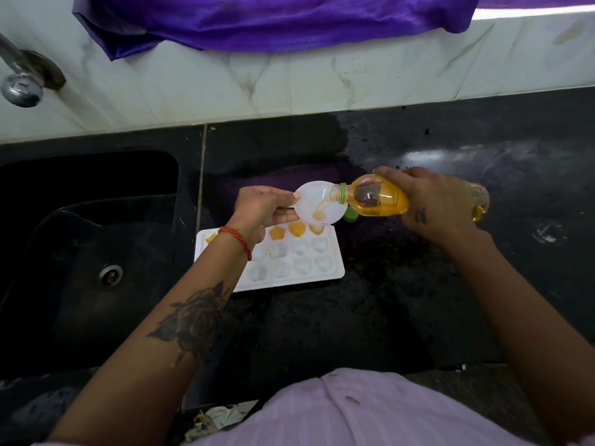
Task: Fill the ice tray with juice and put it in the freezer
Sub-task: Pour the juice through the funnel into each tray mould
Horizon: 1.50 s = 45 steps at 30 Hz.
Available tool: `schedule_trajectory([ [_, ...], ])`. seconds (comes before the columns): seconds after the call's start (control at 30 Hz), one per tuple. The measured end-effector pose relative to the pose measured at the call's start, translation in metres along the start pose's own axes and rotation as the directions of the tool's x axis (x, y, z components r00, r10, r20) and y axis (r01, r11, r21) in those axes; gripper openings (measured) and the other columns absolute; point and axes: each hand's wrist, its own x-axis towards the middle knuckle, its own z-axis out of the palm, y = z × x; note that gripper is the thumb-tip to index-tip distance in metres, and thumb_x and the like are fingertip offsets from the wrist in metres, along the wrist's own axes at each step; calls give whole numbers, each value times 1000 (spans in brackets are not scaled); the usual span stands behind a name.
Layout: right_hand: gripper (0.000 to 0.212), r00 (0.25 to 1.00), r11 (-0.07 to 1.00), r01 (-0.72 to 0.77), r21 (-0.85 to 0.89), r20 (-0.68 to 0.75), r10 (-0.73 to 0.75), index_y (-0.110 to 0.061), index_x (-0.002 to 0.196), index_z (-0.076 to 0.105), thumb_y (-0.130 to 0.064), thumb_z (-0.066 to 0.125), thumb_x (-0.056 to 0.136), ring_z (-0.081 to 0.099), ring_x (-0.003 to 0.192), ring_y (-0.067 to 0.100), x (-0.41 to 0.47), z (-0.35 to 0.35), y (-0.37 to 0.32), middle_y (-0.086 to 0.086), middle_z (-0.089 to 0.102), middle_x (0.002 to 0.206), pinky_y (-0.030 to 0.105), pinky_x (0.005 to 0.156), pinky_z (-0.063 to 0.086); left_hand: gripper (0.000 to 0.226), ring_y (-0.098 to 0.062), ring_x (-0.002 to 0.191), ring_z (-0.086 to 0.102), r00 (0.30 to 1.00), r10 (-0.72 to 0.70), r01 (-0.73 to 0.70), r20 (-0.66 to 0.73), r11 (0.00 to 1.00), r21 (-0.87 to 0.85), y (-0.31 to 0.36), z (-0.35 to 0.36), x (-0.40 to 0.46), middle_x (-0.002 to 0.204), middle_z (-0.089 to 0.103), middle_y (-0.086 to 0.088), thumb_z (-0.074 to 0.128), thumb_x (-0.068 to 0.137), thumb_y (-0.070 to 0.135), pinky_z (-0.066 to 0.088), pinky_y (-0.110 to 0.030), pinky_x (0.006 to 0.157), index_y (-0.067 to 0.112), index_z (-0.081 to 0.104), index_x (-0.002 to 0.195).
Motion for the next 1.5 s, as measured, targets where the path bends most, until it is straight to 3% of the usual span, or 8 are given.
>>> schedule_trajectory([
  [0.23, 68, 1000, 989, -13, 147, -23, 16, -33, 135, 44, -30, 73, 73, 62, 91, 37, 0, -4, -1, 11, 65, 103, 32, 64, 36, 6, -22, 62, 73, 1000, 6, -7, -12, 998, -65, 5, 1, -9, 62, 73, -9, 73, 76, -2, 56, -22, 50, -1, 68, 76],
  [0.53, 86, 999, 935, 47, 352, -5, -49, -34, 133, 45, -33, 84, 57, 61, 96, 35, 15, -24, -16, 10, 67, 104, 30, 69, 34, 5, -19, 64, 73, 991, 79, -92, -105, 988, -123, 15, -17, -33, 63, 74, -6, 71, 79, 1, 56, -21, 54, 0, 66, 79],
  [0.7, 90, 990, 921, 135, 366, -19, -138, -40, 134, 39, -36, 84, 56, 60, 99, 34, 26, -37, -53, 6, 67, 107, 35, 73, 41, 5, -18, 60, 72, 965, 96, -129, -244, 984, -122, 8, -58, -57, 61, 73, -6, 71, 79, 3, 56, -20, 54, 1, 67, 79],
  [0.8, 85, 980, 894, 195, 404, -49, -192, -40, 132, 41, -32, 83, 58, 61, 96, 33, 31, -40, -78, 4, 67, 102, 33, 70, 37, 6, -15, 56, 71, 942, 113, -151, -315, 984, -99, 2, -90, -70, 60, 72, -5, 70, 80, 3, 56, -19, 53, 2, 66, 76],
  [1.0, 82, 969, 896, 244, 372, -53, -242, -41, 131, 41, -30, 81, 60, 61, 92, 31, 39, -36, -127, 2, 66, 100, 31, 68, 38, 7, -16, 56, 71, 902, 95, -139, -422, 987, -75, -12, -143, -87, 77, 69, -13, 70, 80, 1, 55, -20, 51, 1, 66, 74],
  [1.17, 84, 968, 920, 242, 307, -8, -252, -40, 135, 37, -30, 80, 63, 59, 94, 31, 37, -29, -150, 4, 64, 103, 31, 67, 35, 6, -16, 59, 72, 908, 78, -117, -412, 991, -70, -23, -158, -86, 80, 70, -14, 71, 79, 2, 56, -20, 52, 1, 66, 76],
  [1.37, 84, 970, 939, 218, 266, 47, -238, -38, 136, 36, -30, 79, 65, 59, 95, 32, 31, -28, -157, 5, 63, 106, 36, 72, 47, 6, -15, 58, 72, 930, 70, -111, -362, 989, -95, -27, -156, -79, 80, 70, -14, 71, 79, 2, 56, -20, 53, 0, 66, 77],
  [1.5, 81, 970, 951, 219, 216, 61, -237, -38, 136, 36, -29, 77, 66, 59, 94, 32, 28, -27, -158, 5, 63, 105, 32, 66, 38, 6, -17, 61, 72, 933, 63, -101, -355, 991, -88, -30, -156, -73, 81, 70, -14, 72, 78, 3, 57, -22, 55, 0, 67, 79],
])
